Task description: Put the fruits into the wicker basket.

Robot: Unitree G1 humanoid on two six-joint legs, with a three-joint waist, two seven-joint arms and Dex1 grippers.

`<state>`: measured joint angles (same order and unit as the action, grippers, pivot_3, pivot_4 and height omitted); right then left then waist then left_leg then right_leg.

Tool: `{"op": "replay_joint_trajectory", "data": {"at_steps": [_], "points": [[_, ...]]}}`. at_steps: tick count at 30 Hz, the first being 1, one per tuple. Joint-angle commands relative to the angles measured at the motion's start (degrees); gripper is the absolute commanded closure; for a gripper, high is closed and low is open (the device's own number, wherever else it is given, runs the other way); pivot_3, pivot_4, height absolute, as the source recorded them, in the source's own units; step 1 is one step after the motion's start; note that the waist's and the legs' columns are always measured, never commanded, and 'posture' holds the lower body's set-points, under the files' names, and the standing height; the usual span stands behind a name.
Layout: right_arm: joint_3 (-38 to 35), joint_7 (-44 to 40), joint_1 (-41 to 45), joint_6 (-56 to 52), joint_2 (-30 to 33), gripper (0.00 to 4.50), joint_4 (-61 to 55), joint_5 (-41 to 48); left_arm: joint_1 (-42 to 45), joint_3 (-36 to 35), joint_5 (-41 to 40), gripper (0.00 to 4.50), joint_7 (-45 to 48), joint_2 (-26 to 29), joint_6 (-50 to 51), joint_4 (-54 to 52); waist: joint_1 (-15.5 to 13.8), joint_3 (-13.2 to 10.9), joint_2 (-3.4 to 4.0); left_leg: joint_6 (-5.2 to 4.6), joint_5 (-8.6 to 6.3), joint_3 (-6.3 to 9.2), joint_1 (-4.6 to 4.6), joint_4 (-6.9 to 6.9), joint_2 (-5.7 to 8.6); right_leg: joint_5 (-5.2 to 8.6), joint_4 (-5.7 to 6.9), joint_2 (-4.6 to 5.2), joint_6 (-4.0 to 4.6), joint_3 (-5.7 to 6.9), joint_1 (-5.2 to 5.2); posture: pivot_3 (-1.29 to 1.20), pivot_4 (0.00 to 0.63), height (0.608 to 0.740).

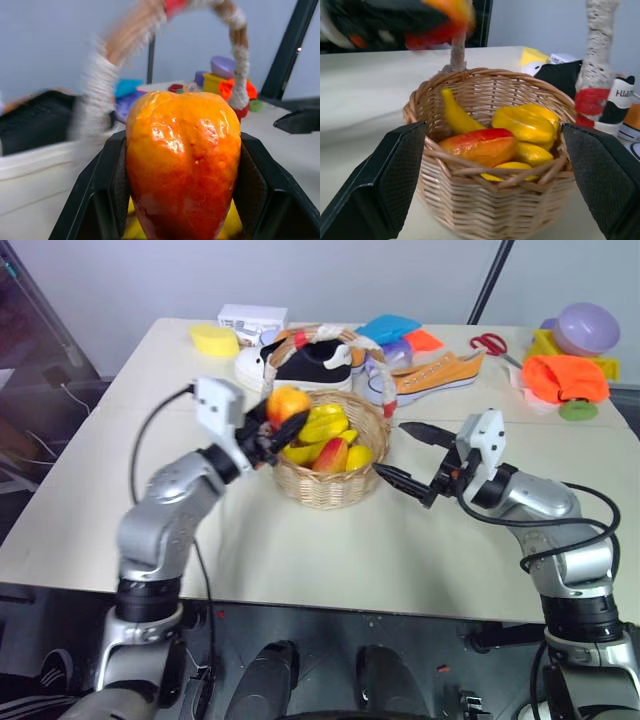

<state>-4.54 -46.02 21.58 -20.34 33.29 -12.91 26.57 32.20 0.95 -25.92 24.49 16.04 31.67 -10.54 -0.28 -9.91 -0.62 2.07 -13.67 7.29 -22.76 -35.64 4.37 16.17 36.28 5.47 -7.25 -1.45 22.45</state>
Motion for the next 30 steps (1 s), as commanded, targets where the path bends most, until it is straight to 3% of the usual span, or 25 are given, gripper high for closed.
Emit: {"op": "replay_joint_trajectory", "data": {"at_steps": [1, 2, 7, 9, 12, 16, 20, 26, 30], "points": [[-0.7, 0.4, 0.7, 1.5, 0.1, 0.00, -1.7, -0.5, 5.3, 2.0, 4.9, 2.14, -0.1, -1.5, -5.8, 6.1, 0.1, 0.0, 0.00, 0.06, 0.04, 0.00, 0.00, 0.01, -0.02, 0.00, 0.03, -0.03, 0.00, 0.00, 0.03, 0.00, 0.150, 0.740], [-0.7, 0.5, 0.7, 1.5, 0.1, 0.00, -2.0, -0.6, 6.6, 2.0, 5.3, 2.14, 0.0, -2.2, -6.3, 8.1, 0.1, 0.0, 0.00, 0.06, 0.04, 0.00, -0.03, 0.01, -0.03, 0.00, 0.04, -0.07, 0.01, 0.00, 0.07, 0.00, 0.150, 0.740], [-1.3, 1.0, -0.4, 1.1, 0.3, 0.00, -3.3, -0.4, 6.9, 0.7, 3.9, 0.08, 0.7, -4.5, -6.4, 8.3, 0.1, 0.0, 0.00, 0.06, 0.04, -0.01, -0.08, -0.02, -0.05, 0.00, 0.01, -0.04, 0.00, -0.02, 0.07, 0.00, 0.150, 0.740], [-1.3, 0.9, -0.7, 1.1, 0.4, 0.00, -3.4, -0.4, 5.9, 0.8, 2.8, 0.08, 1.8, -3.8, -4.1, 6.4, 0.2, 0.0, 0.00, 0.20, 0.12, 0.01, -0.09, -0.02, -0.05, 0.00, 0.02, -0.05, 0.00, -0.01, 0.10, 0.00, 0.150, 0.740], [-1.5, 0.6, -0.4, 1.3, 0.6, 0.00, -2.7, -0.4, 1.2, 0.8, -0.1, 0.08, 7.7, 1.9, -0.3, -0.3, 0.8, 0.0, 0.01, 0.20, 0.12, 0.00, -0.12, -0.02, -0.06, 0.00, 0.05, -0.05, 0.00, -0.02, 0.14, 0.00, 0.150, 0.740], [-1.8, -0.4, -0.4, 1.9, 1.1, 0.00, -2.5, 0.0, -4.8, -7.9, -8.3, 0.08, 10.9, 8.0, 2.9, -8.2, 1.2, 0.0, 0.02, 0.03, 0.02, 0.01, -0.14, 0.00, -0.12, 0.00, 0.14, -0.08, 0.01, -0.07, 0.23, 0.00, 0.150, 0.740], [-1.2, -4.3, -1.8, 2.0, 2.6, 0.00, -3.7, 1.2, -12.6, -15.8, -9.6, 0.08, 13.1, 15.3, 3.3, -8.0, 1.1, 0.0, 0.04, 0.04, 0.03, 0.03, -0.12, -0.04, -0.11, 0.00, 0.19, -0.06, 0.04, -0.04, 0.19, 0.00, 0.150, 0.740], [2.2, -7.6, -3.0, 4.3, 4.9, 0.00, -5.4, -2.1, -9.0, -17.7, 1.9, 0.08, 3.7, 16.6, -7.9, 8.5, 0.1, 0.0, 0.01, 0.03, 0.02, 0.12, -0.10, -0.07, -0.09, -0.03, 0.14, -0.07, 0.08, 0.04, 0.10, 0.00, 0.150, 0.740], [3.7, -6.4, -1.2, 4.2, 3.7, 0.00, -5.7, -3.0, -1.4, -15.9, 6.1, 0.08, -1.3, 12.3, -13.2, 20.9, -0.5, 0.0, -0.01, 0.01, 0.01, 0.09, -0.10, -0.12, -0.03, -0.10, 0.08, -0.02, 0.04, 0.04, 0.08, 0.00, 0.150, 0.740]]}}
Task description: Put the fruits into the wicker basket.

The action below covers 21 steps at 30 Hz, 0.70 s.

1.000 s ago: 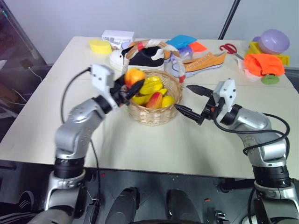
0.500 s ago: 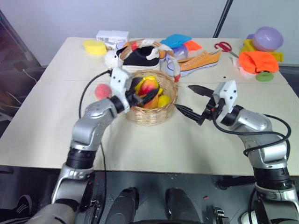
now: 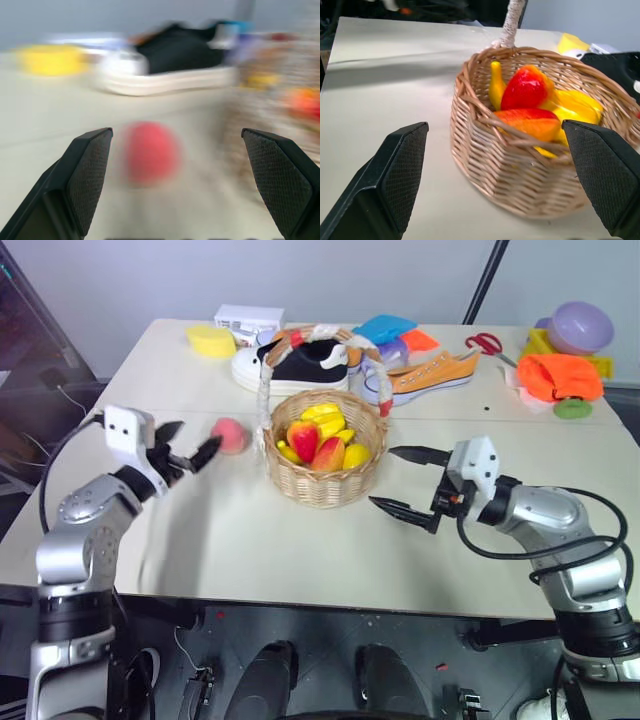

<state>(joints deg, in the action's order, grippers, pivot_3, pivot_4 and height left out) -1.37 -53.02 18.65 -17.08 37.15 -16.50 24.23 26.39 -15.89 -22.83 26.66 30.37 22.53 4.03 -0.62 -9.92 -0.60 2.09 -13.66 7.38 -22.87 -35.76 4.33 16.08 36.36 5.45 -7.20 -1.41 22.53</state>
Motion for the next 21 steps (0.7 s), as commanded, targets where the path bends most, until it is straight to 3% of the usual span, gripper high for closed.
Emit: {"op": "replay_joint_trajectory", "data": {"at_steps": [1, 10, 21], "points": [[1.1, 0.3, 1.6, 1.1, 0.3, 0.00, -2.7, -1.3, 5.9, 1.4, 4.1, 0.08, -4.2, -2.8, -4.5, 9.3, -0.2, 0.0, -0.03, 0.01, 0.00, 0.03, -0.05, -0.01, 0.00, -0.01, 0.00, -0.01, -0.01, 0.03, 0.03, 0.00, 0.150, 0.740], [1.2, 2.4, 0.8, -0.6, -0.7, 0.00, -5.5, -1.0, 18.7, 4.4, 6.4, 0.08, -1.0, -7.5, -9.7, 29.4, 0.4, 0.0, -0.07, 0.28, 0.17, 0.05, -0.55, -0.35, 0.03, -0.04, 0.11, -0.02, -0.08, 0.06, 0.44, 0.00, 0.150, 0.740], [0.0, 3.7, 0.0, -0.7, -0.7, 0.00, -5.4, -0.1, 21.8, 7.2, 12.2, 0.08, -3.1, -7.5, -12.9, 37.0, 1.4, 0.0, -0.07, 0.26, 0.17, 0.03, -0.54, -0.38, 0.03, -0.03, 0.55, -0.03, -0.09, 0.02, 0.64, 0.00, 0.150, 0.740]]}}
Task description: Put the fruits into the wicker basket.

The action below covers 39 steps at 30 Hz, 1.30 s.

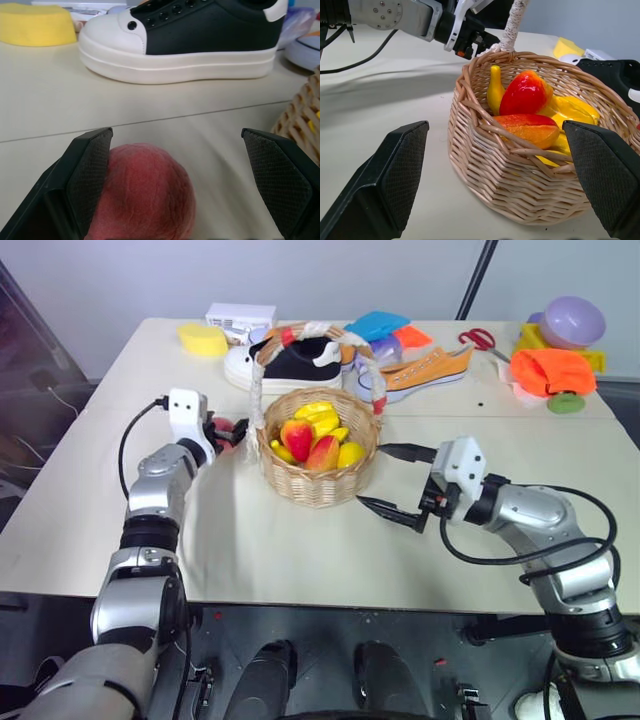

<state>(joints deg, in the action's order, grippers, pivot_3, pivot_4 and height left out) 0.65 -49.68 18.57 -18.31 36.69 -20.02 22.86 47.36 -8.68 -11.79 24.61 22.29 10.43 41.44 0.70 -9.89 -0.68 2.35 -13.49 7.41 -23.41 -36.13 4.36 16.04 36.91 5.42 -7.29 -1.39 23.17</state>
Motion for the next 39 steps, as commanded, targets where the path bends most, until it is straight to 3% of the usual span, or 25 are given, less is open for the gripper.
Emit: {"op": "replay_joint_trajectory", "data": {"at_steps": [1, 14, 22, 34, 37, 39], "points": [[-2.1, 0.3, 0.1, 0.6, -0.2, 0.00, -1.6, 1.3, 0.7, 0.2, 1.6, 0.08, -1.5, 0.4, -1.0, -0.5, 0.0, 0.0, 0.00, -0.02, -0.01, -0.01, 0.00, -0.01, 0.00, 0.00, 0.03, 0.00, 0.00, -0.01, 0.01, 0.00, 0.150, 0.740], [-1.5, 0.3, 0.6, 0.7, -0.9, 0.00, -1.1, 1.2, 1.1, -2.0, 0.5, 0.08, -6.2, -0.9, 5.0, -5.3, 0.1, 0.0, 0.00, -0.17, -0.09, -0.02, 0.00, -0.05, 0.00, 0.00, 0.09, 0.00, 0.00, -0.03, 0.04, 0.00, 0.150, 0.740], [-1.3, 0.0, 1.1, 0.0, -0.7, 0.00, -1.4, 1.5, 0.4, 0.3, 2.7, 0.08, -6.2, -0.5, 10.7, -4.3, 0.0, 0.0, 0.00, -0.16, -0.09, -0.04, 0.01, -0.06, 0.00, 0.00, 0.14, 0.00, 0.00, -0.03, 0.06, 0.00, 0.150, 0.740], [-1.2, 0.2, 1.5, 0.3, -1.0, 0.00, -1.1, 1.1, 0.4, 0.9, 4.2, 0.08, -6.7, -1.3, 9.2, -2.6, 0.0, 0.0, -0.01, -0.15, -0.09, -0.04, 0.01, -0.07, 0.00, 0.00, 0.16, 0.00, 0.00, -0.03, 0.06, 0.00, 0.150, 0.740], [-1.4, 0.2, 1.6, 0.3, -0.9, 0.00, -1.0, 1.2, 0.1, 0.7, 4.1, 0.92, -6.6, -1.3, 8.9, -2.5, 0.0, 0.0, -0.01, -0.15, -0.09, -0.04, 0.00, -0.07, 0.01, 0.00, 0.16, 0.01, 0.00, -0.03, 0.06, 0.00, 0.150, 0.740], [-1.5, 0.2, 1.7, 0.3, -0.9, 0.00, -0.9, 1.3, 0.0, 0.8, 4.6, 1.74, -7.0, -1.1, 8.3, -2.6, 0.0, 0.0, -0.01, -0.15, -0.09, -0.04, 0.00, -0.08, 0.01, 0.00, 0.16, 0.01, 0.00, -0.03, 0.06, 0.00, 0.150, 0.740]]}}
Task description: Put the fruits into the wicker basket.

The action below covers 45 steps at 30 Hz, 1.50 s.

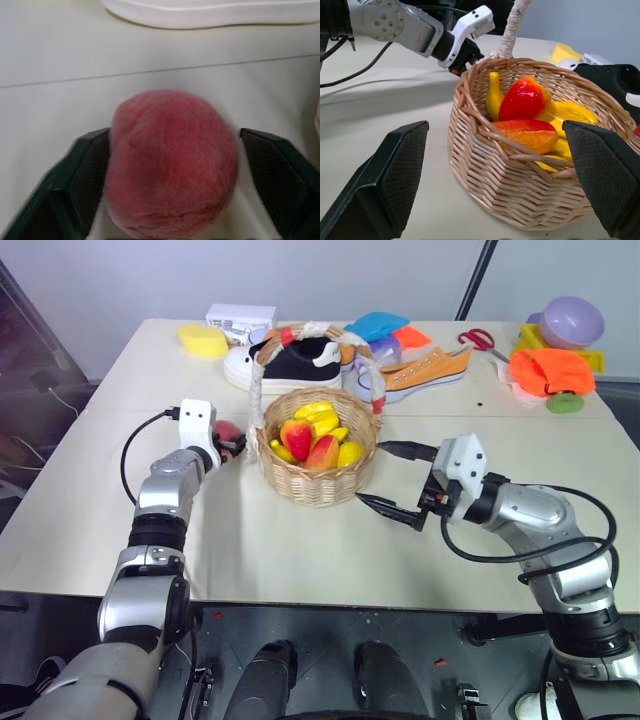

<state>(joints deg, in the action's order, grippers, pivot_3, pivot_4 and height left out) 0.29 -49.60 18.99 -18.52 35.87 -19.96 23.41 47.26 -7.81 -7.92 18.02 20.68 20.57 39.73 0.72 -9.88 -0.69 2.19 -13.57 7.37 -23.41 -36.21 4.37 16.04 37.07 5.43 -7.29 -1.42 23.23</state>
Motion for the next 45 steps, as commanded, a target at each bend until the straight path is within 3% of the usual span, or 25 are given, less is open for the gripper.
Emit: {"op": "replay_joint_trajectory", "data": {"at_steps": [1, 7, 9, 12, 16, 19, 23, 27, 32, 33, 36, 40, 45], "points": [[-1.2, 0.1, 1.3, 0.5, -0.2, 0.00, -0.9, 0.8, 0.0, 0.0, 1.0, 1.74, -0.7, 0.7, -1.8, -1.1, 0.0, 0.0, 0.00, 0.00, 0.00, 0.00, 0.00, 0.00, 0.00, 0.00, 0.00, 0.00, 0.00, 0.00, 0.00, 0.00, 0.150, 0.740], [-2.9, 1.1, 1.7, 0.7, -0.8, 0.00, 0.1, 1.8, -3.6, -1.0, 0.0, 1.74, -0.2, 1.9, -0.7, -7.7, 0.2, 0.0, 0.00, 0.00, 0.00, -0.01, 0.00, 0.01, -0.01, 0.00, 0.01, 0.00, 0.00, -0.02, 0.01, 0.00, 0.150, 0.740], [-4.3, 1.9, 1.7, 0.6, -1.3, 0.00, 0.6, 2.5, -7.0, -2.3, -1.6, 1.74, 1.0, 3.2, 0.9, -15.2, 0.3, 0.0, 0.00, 0.01, 0.00, -0.01, 0.00, 0.02, -0.02, 0.00, 0.03, 0.00, 0.00, -0.03, 0.04, 0.00, 0.150, 0.740], [-7.5, 3.6, 1.0, -0.6, -1.6, 0.00, 1.6, 4.1, -14.1, -4.8, -8.5, 1.74, 7.0, 5.9, 6.3, -31.8, 0.2, 0.0, 0.00, 0.21, 0.12, -0.03, -0.01, 0.03, -0.04, 0.00, 0.05, 0.01, 0.01, -0.08, 0.08, 0.00, 0.150, 0.740], [-10.6, 3.9, -1.5, -2.1, -0.8, 0.00, 1.4, 6.4, -22.8, -7.6, -25.0, 1.74, 19.1, 10.5, 15.3, -54.0, -0.2, 0.0, 0.02, 0.21, 0.12, -0.05, -0.01, 0.07, -0.07, 0.01, 0.02, 0.04, 0.03, -0.11, 0.08, 0.00, 0.150, 0.740], [-12.0, 4.4, -2.2, -2.4, -0.8, 0.00, 1.9, 7.0, -22.2, -7.6, -32.6, 1.74, 20.6, 11.4, 20.2, -61.0, -0.4, 0.0, 0.02, -0.03, -0.02, -0.04, 0.01, 0.02, -0.04, 0.01, 0.01, 0.10, 0.04, -0.08, -0.04, 0.00, 0.150, 0.740], [-10.9, 4.5, -1.6, -0.9, -0.6, 0.00, 3.1, 5.4, -15.9, -0.7, -31.8, 1.74, 17.9, 7.3, 21.0, -60.7, -0.2, 0.0, 0.02, -0.04, -0.02, -0.06, 0.14, -0.04, 0.02, -0.01, 0.03, 0.08, 0.05, -0.06, -0.20, 0.00, 0.150, 0.740], [-10.2, 5.5, -1.2, -1.2, -1.3, 0.00, 2.1, 5.4, -9.2, 8.2, -22.0, 1.74, 12.9, -0.7, 14.7, -51.4, -0.1, 0.0, 0.01, -0.05, -0.02, -0.09, 0.21, -0.03, 0.01, -0.01, 0.03, 0.05, 0.05, -0.06, -0.27, 0.00, 0.150, 0.740], [-10.3, 6.9, -2.0, -1.5, -1.5, 0.00, 0.7, 5.6, -4.8, 10.5, -13.2, 1.74, 6.7, -5.8, 7.7, -41.8, 0.3, 0.0, 0.01, -0.03, 0.00, -0.15, 0.20, -0.01, -0.04, -0.01, 0.06, -0.04, 0.05, -0.11, -0.16, 0.00, 0.150, 0.740], [-10.3, 7.3, -2.3, -1.4, -1.6, 0.00, 0.6, 5.4, -4.8, 10.2, -13.0, 1.37, 6.8, -6.4, 6.7, -41.3, 0.3, 0.0, 0.01, -0.02, 0.01, -0.15, 0.19, 0.00, -0.07, -0.01, 0.07, -0.06, 0.05, -0.13, -0.14, 0.00, 0.150, 0.740], [-10.1, 8.2, -2.9, -1.5, -2.0, 0.00, 0.0, 5.5, -5.2, 9.9, -12.8, 0.05, 7.5, -6.7, 5.4, -41.3, 0.0, 0.0, 0.01, 0.02, 0.03, -0.13, 0.11, 0.01, -0.11, -0.01, 0.07, -0.09, 0.05, -0.12, -0.05, 0.00, 0.150, 0.740], [-9.9, 9.3, -3.0, -1.9, -3.2, 0.00, -0.5, 5.9, -6.8, 9.6, -14.7, 0.05, 9.8, -6.1, 6.8, -43.8, 0.0, 0.0, 0.01, 0.01, 0.03, -0.14, 0.09, -0.03, -0.08, -0.01, 0.06, -0.06, 0.05, -0.13, -0.07, 0.00, 0.150, 0.740], [-8.6, 16.1, 0.3, -3.0, -8.8, 0.00, 1.1, 4.8, -12.8, 5.5, -17.9, 0.05, 12.3, -1.3, 8.4, -52.0, 0.6, 0.0, 0.03, 0.07, 0.06, -0.14, 0.12, 0.02, -0.14, -0.01, 0.13, -0.10, 0.05, -0.17, 0.00, 0.00, 0.150, 0.740]]}}
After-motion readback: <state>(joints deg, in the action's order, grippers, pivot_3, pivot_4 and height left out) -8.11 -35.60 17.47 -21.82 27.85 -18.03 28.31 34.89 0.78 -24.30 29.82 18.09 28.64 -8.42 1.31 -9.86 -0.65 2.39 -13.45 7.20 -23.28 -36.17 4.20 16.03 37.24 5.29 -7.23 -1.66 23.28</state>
